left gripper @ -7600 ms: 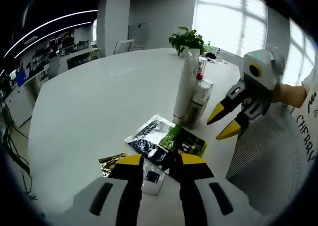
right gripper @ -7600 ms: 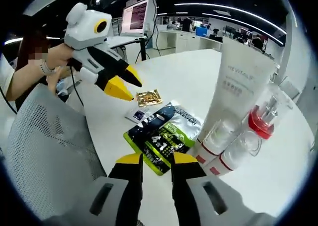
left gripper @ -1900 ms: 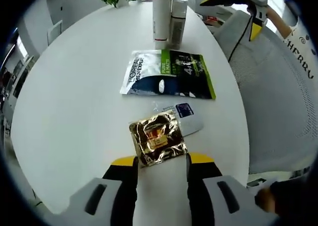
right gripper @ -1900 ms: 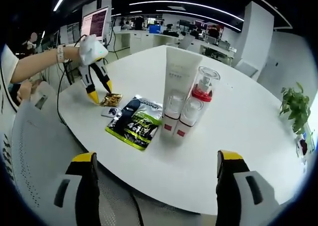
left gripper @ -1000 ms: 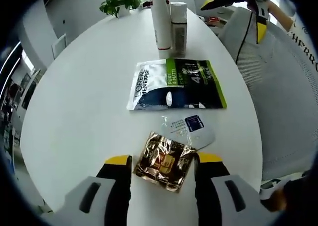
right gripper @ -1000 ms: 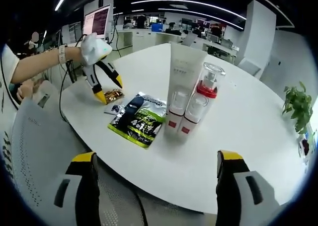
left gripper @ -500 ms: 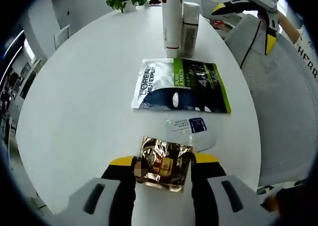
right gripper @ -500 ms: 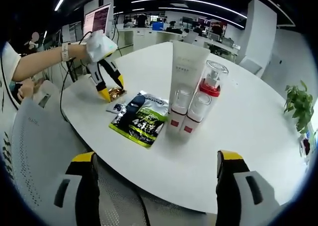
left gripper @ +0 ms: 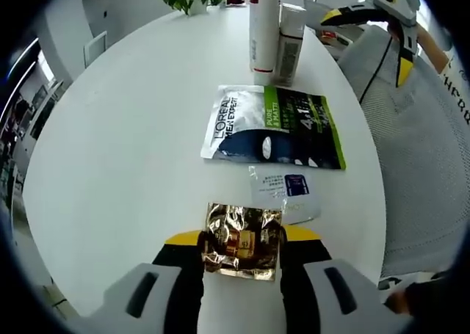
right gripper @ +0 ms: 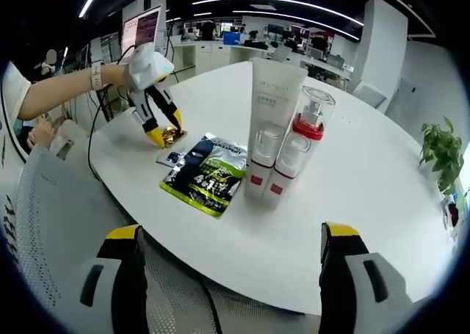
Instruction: Arrange the skincare products in the storage area until every visible bottle or jar stands upright without overlapping.
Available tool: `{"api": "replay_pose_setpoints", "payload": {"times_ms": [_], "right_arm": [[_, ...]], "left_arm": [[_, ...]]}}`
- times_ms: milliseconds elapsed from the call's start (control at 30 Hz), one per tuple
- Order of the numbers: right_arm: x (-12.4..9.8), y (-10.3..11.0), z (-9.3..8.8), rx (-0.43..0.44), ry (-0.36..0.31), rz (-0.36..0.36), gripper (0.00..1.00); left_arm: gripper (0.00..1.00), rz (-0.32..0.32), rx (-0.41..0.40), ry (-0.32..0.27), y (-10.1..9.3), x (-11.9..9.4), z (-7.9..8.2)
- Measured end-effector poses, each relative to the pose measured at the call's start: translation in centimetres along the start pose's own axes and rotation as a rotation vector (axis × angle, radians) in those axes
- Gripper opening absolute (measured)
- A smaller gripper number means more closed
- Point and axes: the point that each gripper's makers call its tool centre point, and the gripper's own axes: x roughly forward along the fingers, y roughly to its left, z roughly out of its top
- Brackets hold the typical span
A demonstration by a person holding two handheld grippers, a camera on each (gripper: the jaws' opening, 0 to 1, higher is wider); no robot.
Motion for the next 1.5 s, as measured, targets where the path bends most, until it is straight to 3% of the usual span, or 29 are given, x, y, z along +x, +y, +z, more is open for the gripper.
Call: {"api": "replay_pose_setpoints", "payload": {"times_ms": [233,433,833,1100,1333,1500], "right_arm": [[0.0,0.1,-0.2,0.005,0.004,0.002,0.99],[-0.1,0.0,-0.1,0.006,0.002,-0.002,0.99],[-0.1,-0.1,-0.4,0.019,0.01,-0.01,0.99],[0.0,-0.1,-0.4,0.023,0.012,-0.009,0.99],[0.0,-0.1,-0.6,0.027,0.017,-0.008,0.99],[0.0,-0.1,-0.6,0.026,0.018,-0.007,0.99]], "left_arm": [[0.36,0.023,-0.003,0.001,0.9,-0.2,0.6],[0.37,0.022,0.008,0.003,0.4,0.3,1.6],[0.36,0.05,0.01,0.013,3.0,0.3,1.7],[0.36,0.053,0.027,0.007,3.3,1.0,2.6],[0.36,0.034,0.046,0.005,2.3,1.4,3.8],[0.36,0.038,0.083,0.04,1.8,1.6,3.4]]}}
